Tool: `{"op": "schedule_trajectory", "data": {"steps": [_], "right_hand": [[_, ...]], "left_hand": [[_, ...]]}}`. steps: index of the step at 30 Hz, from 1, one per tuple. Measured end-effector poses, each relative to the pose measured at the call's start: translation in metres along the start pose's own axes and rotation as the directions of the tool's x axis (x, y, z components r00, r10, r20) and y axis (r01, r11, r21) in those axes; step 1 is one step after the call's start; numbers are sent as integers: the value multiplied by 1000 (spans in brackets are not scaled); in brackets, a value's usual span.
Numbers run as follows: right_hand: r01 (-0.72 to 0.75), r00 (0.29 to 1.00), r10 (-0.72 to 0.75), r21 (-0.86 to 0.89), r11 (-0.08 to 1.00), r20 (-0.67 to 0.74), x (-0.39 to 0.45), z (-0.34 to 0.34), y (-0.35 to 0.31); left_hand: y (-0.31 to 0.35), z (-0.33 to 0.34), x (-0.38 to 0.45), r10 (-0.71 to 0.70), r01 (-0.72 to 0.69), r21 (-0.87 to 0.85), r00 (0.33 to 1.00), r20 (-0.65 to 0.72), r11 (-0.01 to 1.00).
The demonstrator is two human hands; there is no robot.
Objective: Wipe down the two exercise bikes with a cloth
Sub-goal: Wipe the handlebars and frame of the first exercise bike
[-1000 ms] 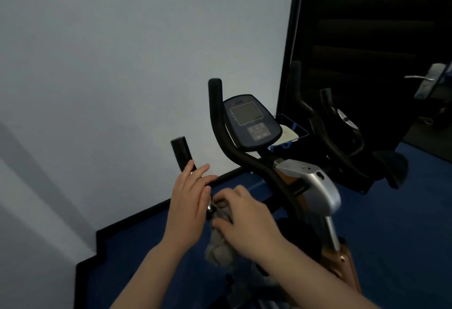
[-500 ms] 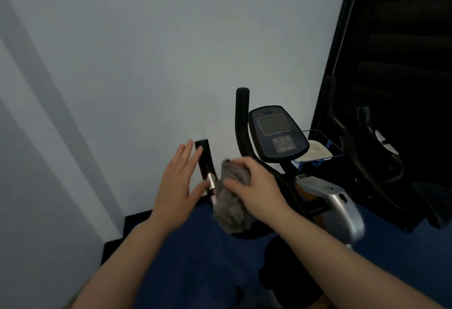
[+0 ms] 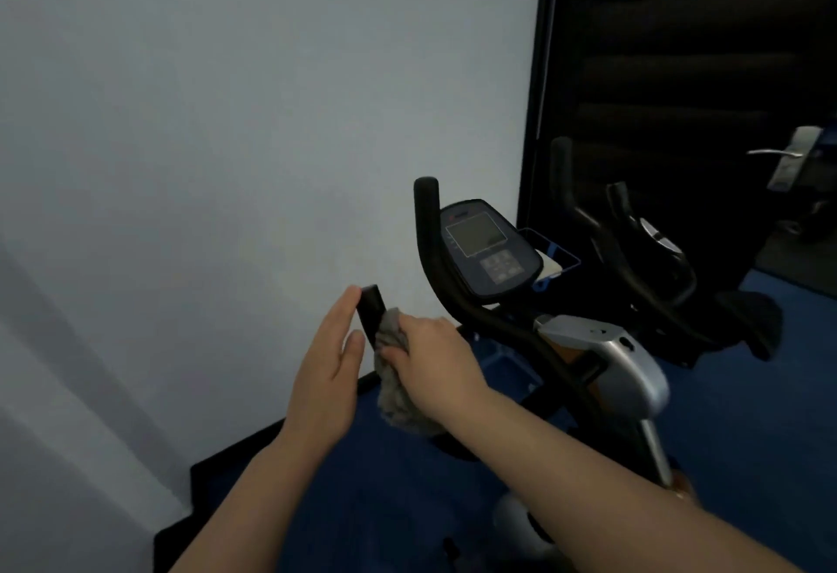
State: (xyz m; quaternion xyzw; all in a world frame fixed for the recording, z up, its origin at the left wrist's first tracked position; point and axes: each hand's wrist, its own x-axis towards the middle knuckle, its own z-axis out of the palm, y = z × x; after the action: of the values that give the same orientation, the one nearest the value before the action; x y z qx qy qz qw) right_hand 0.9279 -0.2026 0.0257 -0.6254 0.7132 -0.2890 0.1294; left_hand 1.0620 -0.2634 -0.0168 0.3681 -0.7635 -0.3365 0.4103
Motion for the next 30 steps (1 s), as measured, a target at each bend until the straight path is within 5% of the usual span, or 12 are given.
{"op": "schedule_trajectory", "data": {"steps": [8, 12, 14, 17, 24, 30], "right_hand": [[-65, 995, 41, -271, 960, -94, -72, 10, 9], [58, 986, -53, 22, 998, -156, -135, 38, 0], [-96, 987, 126, 259, 961, -103, -162, 57, 1], [-384, 898, 439, 563, 732, 41, -190, 82, 12], [-444, 848, 497, 755, 482, 182, -222, 93, 24], [-454, 847, 478, 783, 425, 232, -244, 88, 36]], "left_hand": [[-16, 2, -32, 10, 11, -159, 991, 130, 987], [-46, 7, -86, -100, 188, -289, 951, 293, 939], [-60, 7, -107, -142, 271, -309, 913, 382, 911], [-68, 11, -128, -130, 344, -329, 839, 528, 880], [-61, 26, -157, -116, 507, -255, 589, 799, 823], [-51, 30, -169, -75, 314, -145, 593, 802, 938]]}}
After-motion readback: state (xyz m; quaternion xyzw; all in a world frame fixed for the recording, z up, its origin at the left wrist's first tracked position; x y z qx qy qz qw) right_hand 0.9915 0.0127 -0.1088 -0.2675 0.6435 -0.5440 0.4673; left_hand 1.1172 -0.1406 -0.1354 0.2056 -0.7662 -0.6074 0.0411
